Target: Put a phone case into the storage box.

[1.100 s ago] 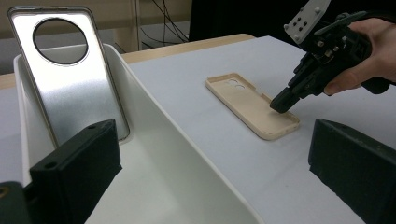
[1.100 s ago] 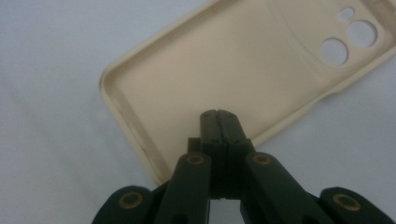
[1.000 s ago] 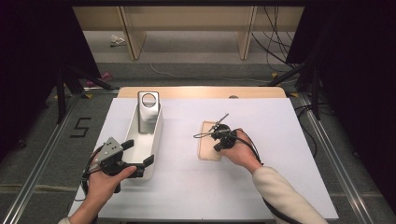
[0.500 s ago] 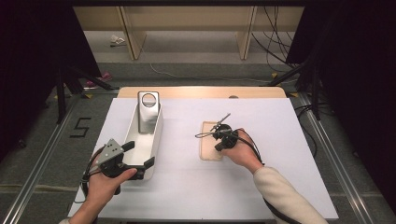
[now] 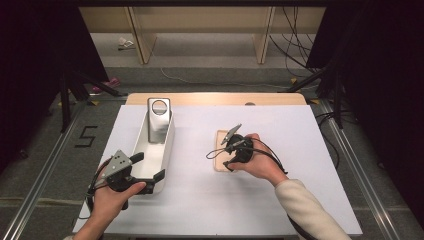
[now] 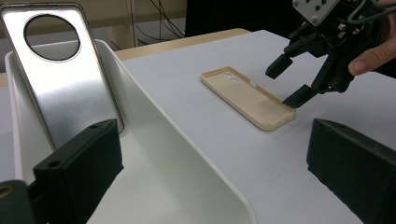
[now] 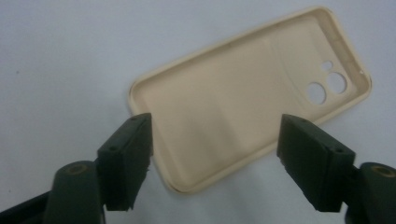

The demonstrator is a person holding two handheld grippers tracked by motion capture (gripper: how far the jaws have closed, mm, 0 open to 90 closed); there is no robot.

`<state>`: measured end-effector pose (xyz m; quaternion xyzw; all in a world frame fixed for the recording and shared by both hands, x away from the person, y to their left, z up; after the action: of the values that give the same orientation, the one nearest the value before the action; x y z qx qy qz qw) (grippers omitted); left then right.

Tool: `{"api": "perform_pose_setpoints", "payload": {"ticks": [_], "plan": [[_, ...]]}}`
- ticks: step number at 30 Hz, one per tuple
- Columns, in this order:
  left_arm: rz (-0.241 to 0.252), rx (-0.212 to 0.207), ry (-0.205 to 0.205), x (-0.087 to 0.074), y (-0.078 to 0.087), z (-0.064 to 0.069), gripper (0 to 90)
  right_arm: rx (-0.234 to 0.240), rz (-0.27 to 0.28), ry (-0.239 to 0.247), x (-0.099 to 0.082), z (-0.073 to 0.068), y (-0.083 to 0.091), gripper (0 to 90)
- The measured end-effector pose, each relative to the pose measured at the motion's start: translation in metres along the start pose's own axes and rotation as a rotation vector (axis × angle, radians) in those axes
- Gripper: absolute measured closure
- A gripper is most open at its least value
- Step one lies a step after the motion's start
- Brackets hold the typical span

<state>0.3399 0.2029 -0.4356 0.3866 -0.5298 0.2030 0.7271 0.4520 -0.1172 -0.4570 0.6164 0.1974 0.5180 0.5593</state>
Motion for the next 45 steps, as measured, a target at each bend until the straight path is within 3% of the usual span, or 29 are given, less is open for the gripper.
{"api": "perform_pose_setpoints", "payload": {"ticks": [6,14,19,32,45], "plan": [[-0.005,0.001,0.0,-0.001,0.001,0.0,3.0,0.006,-0.024,0.111,0.003,-0.008,0.002,22.3],[-0.005,0.0,-0.001,-0.001,0.002,0.0,3.0,-0.009,-0.089,0.195,0.005,-0.016,-0.004,22.9],[-0.003,0.0,0.0,-0.001,0.002,0.0,3.0,-0.022,-0.118,0.203,0.006,-0.019,-0.008,23.4],[-0.006,-0.003,0.0,-0.001,0.001,0.0,3.1,-0.059,-0.184,0.288,0.012,-0.022,-0.019,25.5],[-0.01,-0.007,-0.001,-0.002,0.0,0.0,3.2,-0.062,-0.209,0.311,0.012,-0.021,-0.024,29.1]]}}
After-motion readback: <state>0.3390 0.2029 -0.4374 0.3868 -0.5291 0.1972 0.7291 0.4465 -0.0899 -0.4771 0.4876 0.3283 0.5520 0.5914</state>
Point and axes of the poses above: each handheld gripper's, and its own axes: y roughly backward along the jaws, x roughly out of its top, z roughly to its right, the point moved 2 cm from there along -y, roughly forward along the jaws, and after that the axes turned 1 degree about y, right-handed, at the moved point
